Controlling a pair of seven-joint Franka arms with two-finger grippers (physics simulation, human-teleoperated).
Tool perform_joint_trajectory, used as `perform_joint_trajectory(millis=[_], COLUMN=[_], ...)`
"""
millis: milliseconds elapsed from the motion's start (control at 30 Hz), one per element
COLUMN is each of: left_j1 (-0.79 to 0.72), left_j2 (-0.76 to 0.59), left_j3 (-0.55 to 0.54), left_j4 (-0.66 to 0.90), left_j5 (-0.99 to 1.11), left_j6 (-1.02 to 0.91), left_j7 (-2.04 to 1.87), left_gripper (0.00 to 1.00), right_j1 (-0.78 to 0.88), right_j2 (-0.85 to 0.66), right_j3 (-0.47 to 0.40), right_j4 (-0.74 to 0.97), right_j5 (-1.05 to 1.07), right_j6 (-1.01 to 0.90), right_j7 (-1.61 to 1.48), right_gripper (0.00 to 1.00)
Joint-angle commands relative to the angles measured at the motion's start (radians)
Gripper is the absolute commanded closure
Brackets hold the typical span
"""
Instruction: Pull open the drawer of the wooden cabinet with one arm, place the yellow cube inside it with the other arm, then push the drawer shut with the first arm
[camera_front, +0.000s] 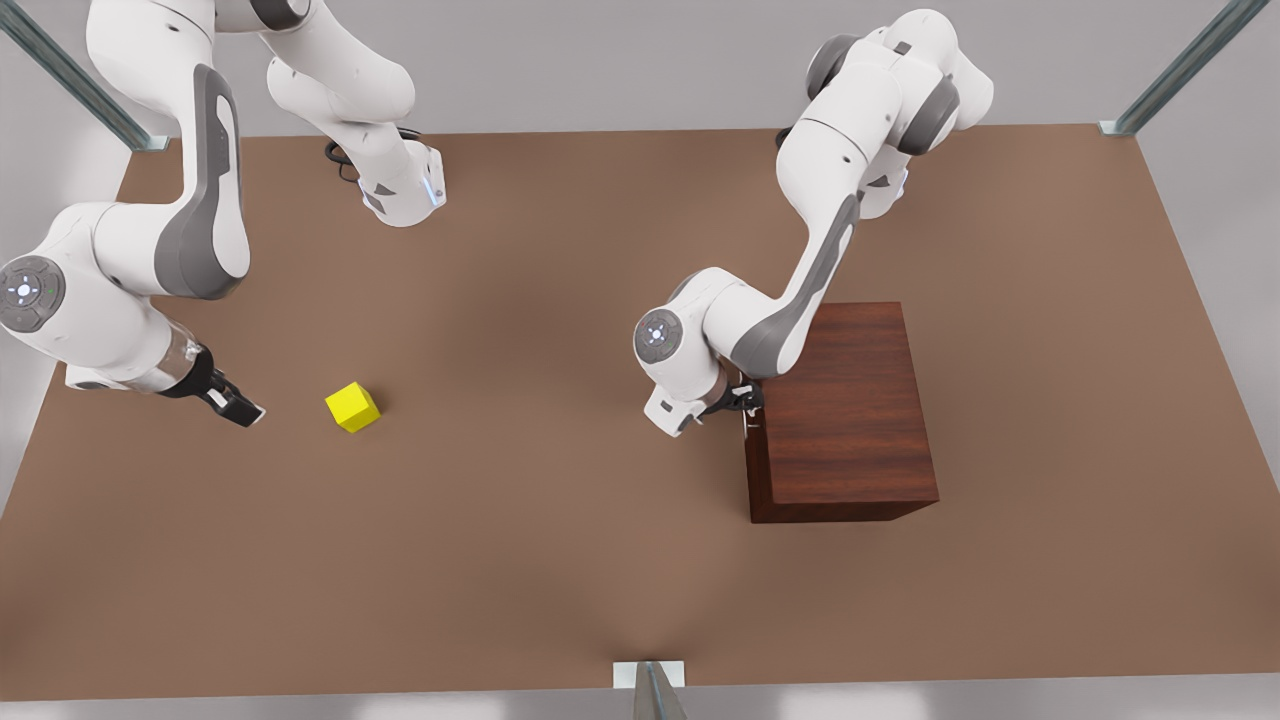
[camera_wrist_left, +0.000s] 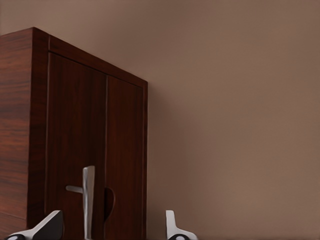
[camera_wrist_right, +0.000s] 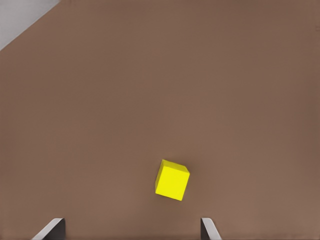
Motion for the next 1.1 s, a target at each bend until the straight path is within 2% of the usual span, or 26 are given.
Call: perform_joint_trajectory(millis=[0, 1067], left_j1=[-0.001, -0.039], left_j2=[0.001, 0.039], left_j3=[0.0, -0.006], left_j4=[0.0, 0.009], left_j5=[0.002, 0.007], left_j6=[0.006, 0.058], left_j7=[-0.038, -0.112], left_gripper=[0.0, 0.0], right_j1=[0.0, 0.001], right_j2=[-0.001, 0.001], right_j3=[0.0, 0.0], right_j4=[0.001, 0.001], right_j5=[0.0, -0.001], right_j6=[0.0, 0.0], right_j7=[0.093, 0.093], right_gripper=[0.0, 0.0])
